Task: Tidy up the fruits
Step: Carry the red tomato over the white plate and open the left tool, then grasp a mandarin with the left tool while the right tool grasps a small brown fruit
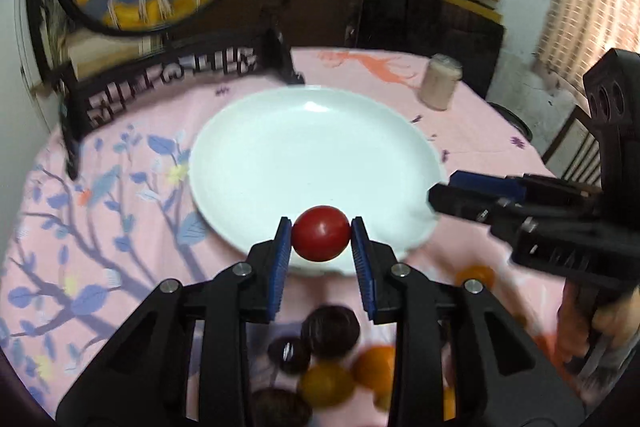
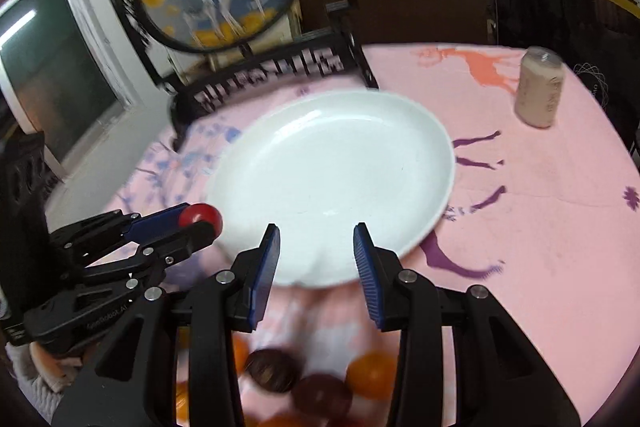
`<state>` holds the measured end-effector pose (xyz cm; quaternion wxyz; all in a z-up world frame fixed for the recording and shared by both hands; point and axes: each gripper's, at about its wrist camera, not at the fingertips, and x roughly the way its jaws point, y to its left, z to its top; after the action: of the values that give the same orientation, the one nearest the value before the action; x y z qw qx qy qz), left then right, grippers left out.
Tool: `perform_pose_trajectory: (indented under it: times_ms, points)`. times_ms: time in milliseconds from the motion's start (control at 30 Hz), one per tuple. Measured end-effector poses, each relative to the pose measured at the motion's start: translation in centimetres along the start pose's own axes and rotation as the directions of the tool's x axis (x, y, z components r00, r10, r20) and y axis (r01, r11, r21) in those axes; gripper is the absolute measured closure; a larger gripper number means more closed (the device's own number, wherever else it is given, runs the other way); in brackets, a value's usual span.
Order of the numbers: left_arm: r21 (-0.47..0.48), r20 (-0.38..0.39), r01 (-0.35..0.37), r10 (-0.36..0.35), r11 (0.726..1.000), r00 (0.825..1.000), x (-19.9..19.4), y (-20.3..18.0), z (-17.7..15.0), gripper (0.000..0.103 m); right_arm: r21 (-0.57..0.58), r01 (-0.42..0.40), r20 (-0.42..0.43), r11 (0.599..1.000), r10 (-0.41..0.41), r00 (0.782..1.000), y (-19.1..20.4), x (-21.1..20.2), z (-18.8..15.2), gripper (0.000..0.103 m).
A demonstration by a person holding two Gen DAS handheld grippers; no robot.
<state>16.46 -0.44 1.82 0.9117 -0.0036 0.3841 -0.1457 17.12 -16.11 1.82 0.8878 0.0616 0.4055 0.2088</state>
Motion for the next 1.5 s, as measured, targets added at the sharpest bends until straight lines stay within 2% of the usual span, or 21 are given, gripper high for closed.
perform_pose_trajectory:
  times_ms: [100, 133, 167, 200, 233, 433, 733, 1000, 1067, 1133, 1167, 1200, 1233, 1300, 1367, 1500]
  points:
    - [-0.028, -0.022, 0.016, -0.016, 0.999, 1.0, 1.9, 0.9, -0.1, 0.072, 0.008, -0.016, -0.022, 1.0, 0.016, 1.0, -0.8, 1.7, -0.1, 0.062]
    - [-0.022, -0.025, 0.011, -0.011, 1.0, 1.0, 2.4, 0.9, -0.1, 0.067, 0.005, -0.028, -0.034, 1.0, 0.028, 0.999, -1.0, 2.0, 0.0, 0.059]
    - [-0.013, -0.025, -0.003, 0.003, 1.0, 1.0, 2.9, 0.9, -0.1, 0.058, -0.003, -0.032, -0.048, 0.999, 0.032, 0.998, -1.1, 2.4, 0.0, 0.053]
    - [-0.006, -0.016, -0.019, 0.019, 1.0, 1.0, 3.2, 0.9, 0.0, 0.043, -0.012, -0.029, -0.049, 0.999, 0.029, 0.998, -1.1, 2.6, 0.2, 0.045]
    - [-0.002, -0.009, -0.02, 0.02, 1.0, 1.0, 3.3, 0.9, 0.0, 0.043, -0.011, -0.023, -0.021, 1.0, 0.023, 1.0, -1.2, 2.5, 0.2, 0.045]
    - [0.001, 0.006, -0.004, 0.004, 1.0, 1.0, 2.9, 0.9, 0.1, 0.043, -0.006, -0.051, -0.007, 0.999, 0.051, 0.999, -1.8, 0.8, -0.4, 0.045]
    - [-0.069, 0.015, 0.039, -0.038, 0.997, 0.999, 2.1, 2.3, 0.0, 0.043, -0.015, -0.051, 0.024, 0.999, 0.051, 0.998, -1.7, -2.0, -1.8, 0.042]
    - [-0.087, 0.018, 0.021, -0.019, 0.996, 1.0, 1.2, 3.2, -0.7, 0.041, -0.015, -0.046, 0.001, 0.999, 0.046, 0.999, -1.8, -2.2, -3.0, 0.042]
    - [-0.078, 0.029, 0.007, -0.005, 0.997, 1.0, 0.5, 3.2, -1.1, 0.036, -0.005, -0.055, 0.008, 0.998, 0.055, 0.998, -2.0, -2.8, -3.5, 0.038]
    - [-0.072, 0.047, -0.01, 0.013, 0.997, 0.999, -0.4, 3.3, -1.5, 0.025, 0.011, -0.05, 0.044, 0.999, 0.05, 0.998, -2.5, -3.8, -3.8, 0.026]
    - [-0.07, 0.06, -0.022, 0.026, 0.997, 0.998, -1.1, 3.3, -1.9, 0.022, 0.023, -0.029, 0.095, 0.999, 0.027, 0.995, -2.8, -4.8, -4.1, 0.011]
    - [-0.068, 0.071, -0.032, 0.037, 0.997, 0.997, -1.7, 3.4, -2.3, 0.02, 0.039, 0.005, 0.177, 0.999, -0.012, 0.984, -3.2, -6.3, -4.5, 0.001]
    - [-0.066, 0.076, -0.036, 0.041, 0.997, 0.996, -2.1, 3.4, -2.6, 0.019, 0.038, 0.019, 0.263, 0.999, -0.028, 0.964, -3.4, -7.9, -5.1, 0.001]
    - [-0.064, 0.086, -0.041, 0.047, 0.997, 0.995, -3.3, 3.5, -3.6, 0.016, -0.011, -0.014, 0.341, 1.0, 0.017, 0.94, -3.5, -9.9, -6.2, 0.001]
    - [-0.068, 0.093, -0.055, 0.061, 0.996, 0.994, -4.3, 3.7, -4.8, 0.012, -0.03, -0.004, 0.307, 1.0, 0.013, 0.952, -3.5, -10.5, -7.3, 0.001]
    - [-0.053, 0.082, -0.065, 0.069, 0.997, 0.994, -6.0, 3.4, -7.8, 0.012, -0.013, -0.048, 0.167, 0.999, 0.05, 0.985, -4.3, -9.2, -10.9, 0.001]
